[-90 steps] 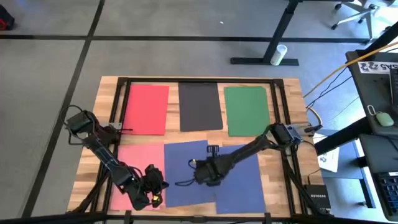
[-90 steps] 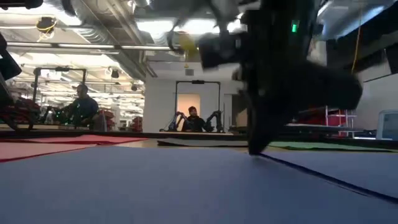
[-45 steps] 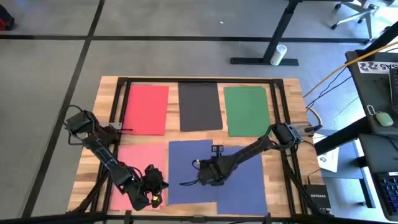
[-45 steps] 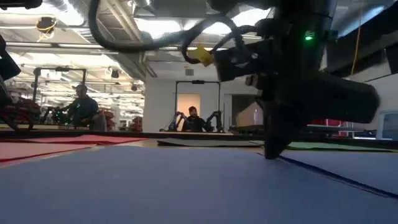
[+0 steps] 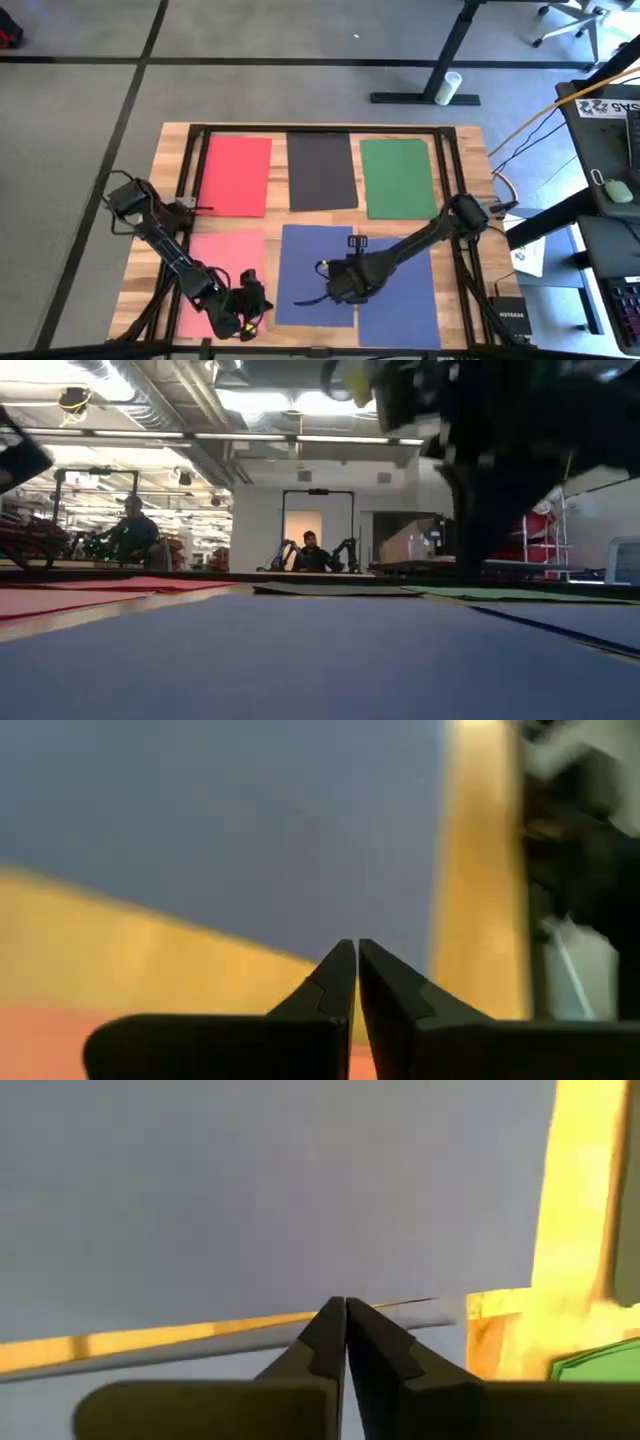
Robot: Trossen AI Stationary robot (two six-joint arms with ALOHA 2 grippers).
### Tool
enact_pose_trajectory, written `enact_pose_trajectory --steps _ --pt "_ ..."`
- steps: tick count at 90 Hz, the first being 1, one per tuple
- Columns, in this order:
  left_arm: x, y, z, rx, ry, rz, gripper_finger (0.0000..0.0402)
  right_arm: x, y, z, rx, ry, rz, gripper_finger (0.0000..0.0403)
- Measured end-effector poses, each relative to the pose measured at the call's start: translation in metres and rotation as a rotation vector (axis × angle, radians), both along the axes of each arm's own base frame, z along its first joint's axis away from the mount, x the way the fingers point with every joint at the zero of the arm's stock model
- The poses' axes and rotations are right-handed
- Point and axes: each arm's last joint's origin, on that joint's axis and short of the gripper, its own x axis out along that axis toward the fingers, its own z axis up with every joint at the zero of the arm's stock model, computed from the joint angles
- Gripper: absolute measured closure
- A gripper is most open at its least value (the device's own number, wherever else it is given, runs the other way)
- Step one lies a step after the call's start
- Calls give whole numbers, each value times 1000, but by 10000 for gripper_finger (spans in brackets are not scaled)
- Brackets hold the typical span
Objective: Organize paper
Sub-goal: Stack the left blue paper on the stacked blue paper
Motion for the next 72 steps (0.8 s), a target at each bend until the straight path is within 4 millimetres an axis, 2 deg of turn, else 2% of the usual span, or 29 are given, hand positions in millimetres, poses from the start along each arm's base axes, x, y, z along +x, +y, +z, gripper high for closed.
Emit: enact_pose_trajectory --steps 16,29,48,72 --pt "5 -15 17 100 -83 -231 397 -6 7 12 18 -46 -3 403" --pt "9 -22 22 187 -75 -292 380 -8 11 12 22 -45 4 403" --pt "21 -26 4 181 -7 -320 323 -7 10 12 26 -46 0 403" --pt "29 -20 -23 226 77 -289 240 -9 11 12 25 -35 3 403"
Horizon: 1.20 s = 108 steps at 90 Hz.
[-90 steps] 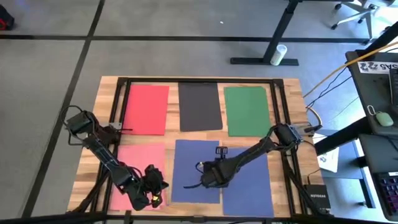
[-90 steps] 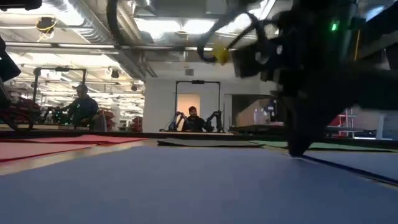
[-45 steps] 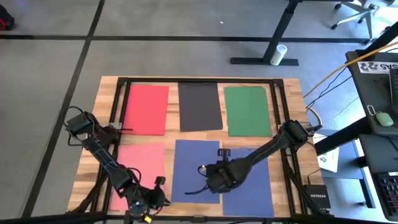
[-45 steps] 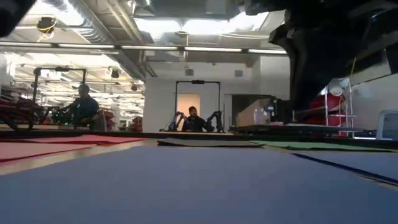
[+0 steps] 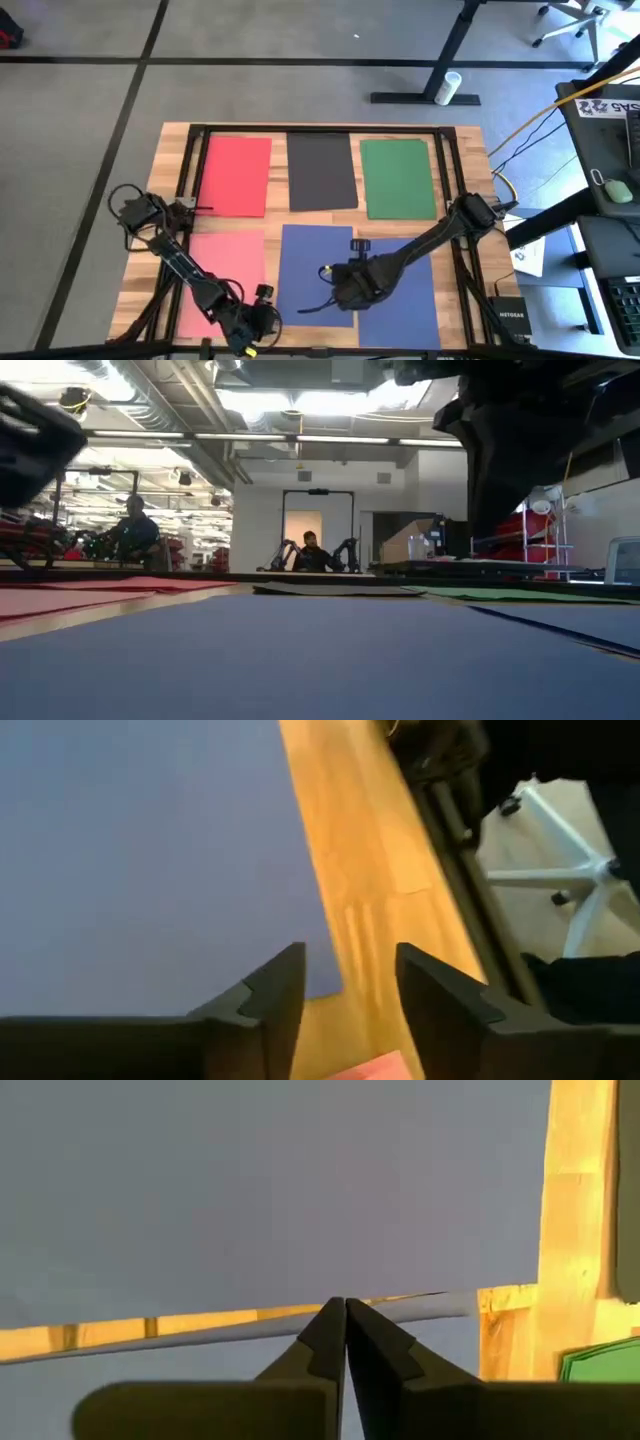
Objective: Organize paper
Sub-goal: Stack the left blue paper on the stacked blue paper
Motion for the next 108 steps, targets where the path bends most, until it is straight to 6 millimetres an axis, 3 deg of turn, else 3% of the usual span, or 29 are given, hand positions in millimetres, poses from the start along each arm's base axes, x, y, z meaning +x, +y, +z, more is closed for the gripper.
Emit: enact_pose_trajectory --steps 18,34,43,57,62,89,108 --pt "7 8 -20 50 65 39 205 -1 0 0 -3 6 1 403" --pt "14 14 -31 68 101 56 211 -1 0 0 -3 6 1 403" --pt "16 17 -32 72 106 70 249 -1 0 0 -2 6 0 403" --pt "16 18 -32 63 118 67 367 -1 1 0 -2 6 0 403" --pt "16 18 -32 43 127 74 388 -1 1 0 -2 5 -1 403" --pt "10 18 -6 -32 116 52 401 0 1 3 14 8 2 403" --pt "7 21 29 -80 34 25 401 3 9 35 28 -22 20 403"
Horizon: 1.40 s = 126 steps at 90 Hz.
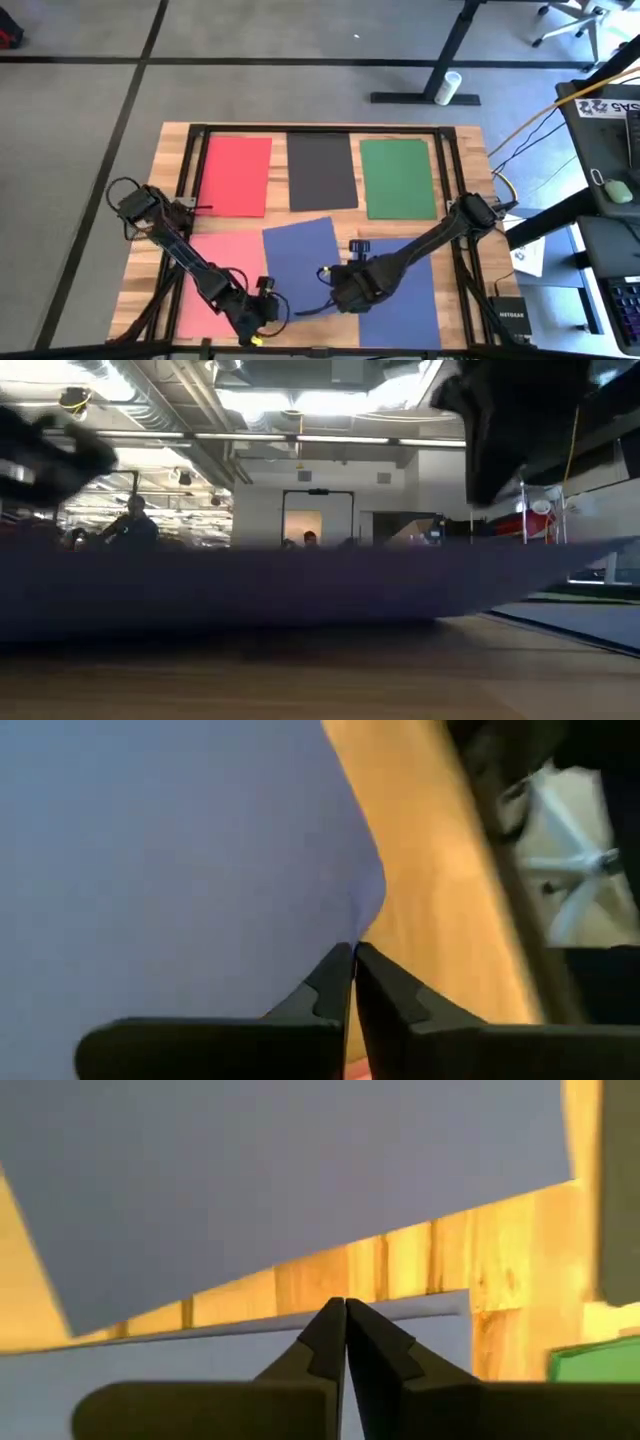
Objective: Organize paper
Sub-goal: Stack the left blue paper on the stacked blue paper
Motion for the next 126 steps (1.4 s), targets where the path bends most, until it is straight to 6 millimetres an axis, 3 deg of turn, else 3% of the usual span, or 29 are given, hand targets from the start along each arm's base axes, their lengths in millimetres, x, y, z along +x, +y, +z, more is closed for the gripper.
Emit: enact_pose_trajectory --steps 20,36,70,106,126 --pt "13 -3 27 30 -86 -29 401 -14 15 41 -53 -22 -16 403" --pt "34 4 38 102 -86 -55 401 -35 27 58 -104 -4 -92 403" --pt "91 8 56 154 -122 -232 401 -66 54 60 -109 -19 -178 403" --pt "149 -17 38 180 -131 -381 401 -71 59 60 -97 -33 -212 403" --pt "167 -18 39 183 -188 -407 401 -73 60 61 -96 -35 -206 403"
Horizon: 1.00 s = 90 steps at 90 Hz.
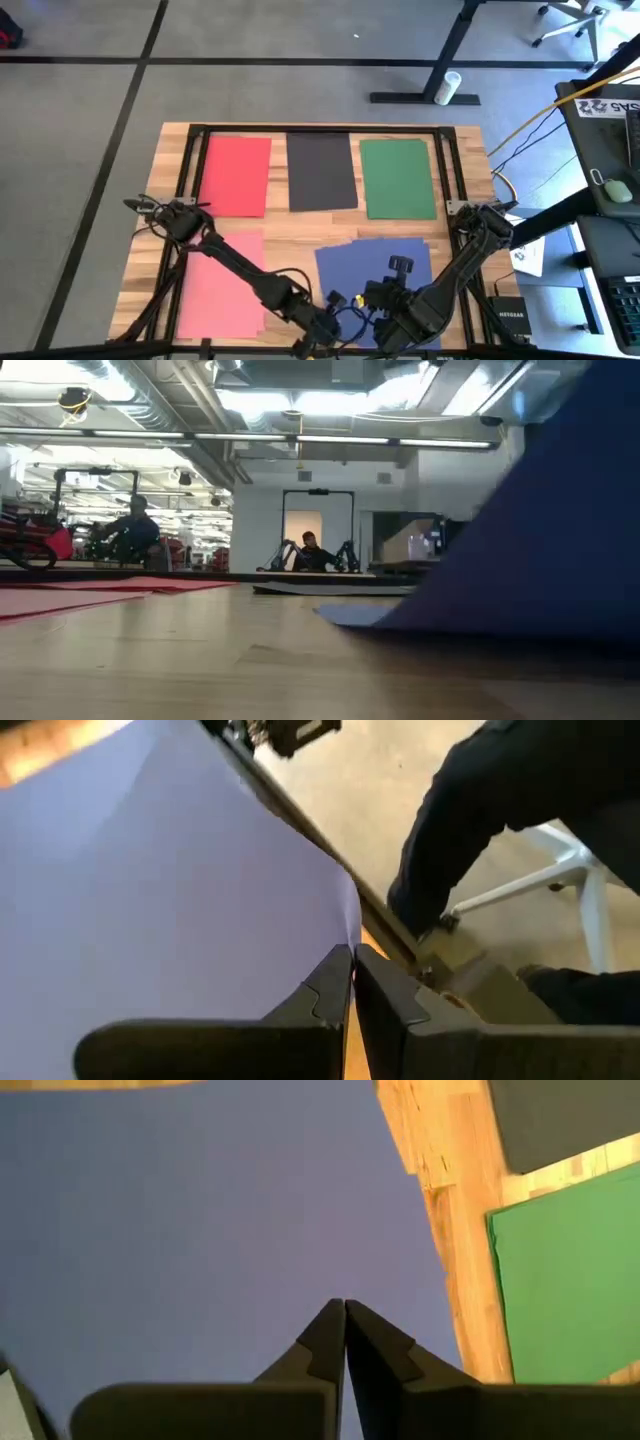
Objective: Organize paper
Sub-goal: Stack the left blue paper on the stacked blue paper
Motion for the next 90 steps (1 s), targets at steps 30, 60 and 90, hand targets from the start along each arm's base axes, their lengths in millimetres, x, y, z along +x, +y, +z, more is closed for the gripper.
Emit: enact_pose_trajectory --steps 30,60,90 --pt "22 17 -10 -8 -82 3 401 -8 -3 15 16 -57 -10 403" --pt "39 13 -33 -50 -135 -38 401 -9 -3 16 15 -68 -15 403" --pt "50 5 -31 -30 -181 -109 401 -8 -4 17 9 -83 -23 403"
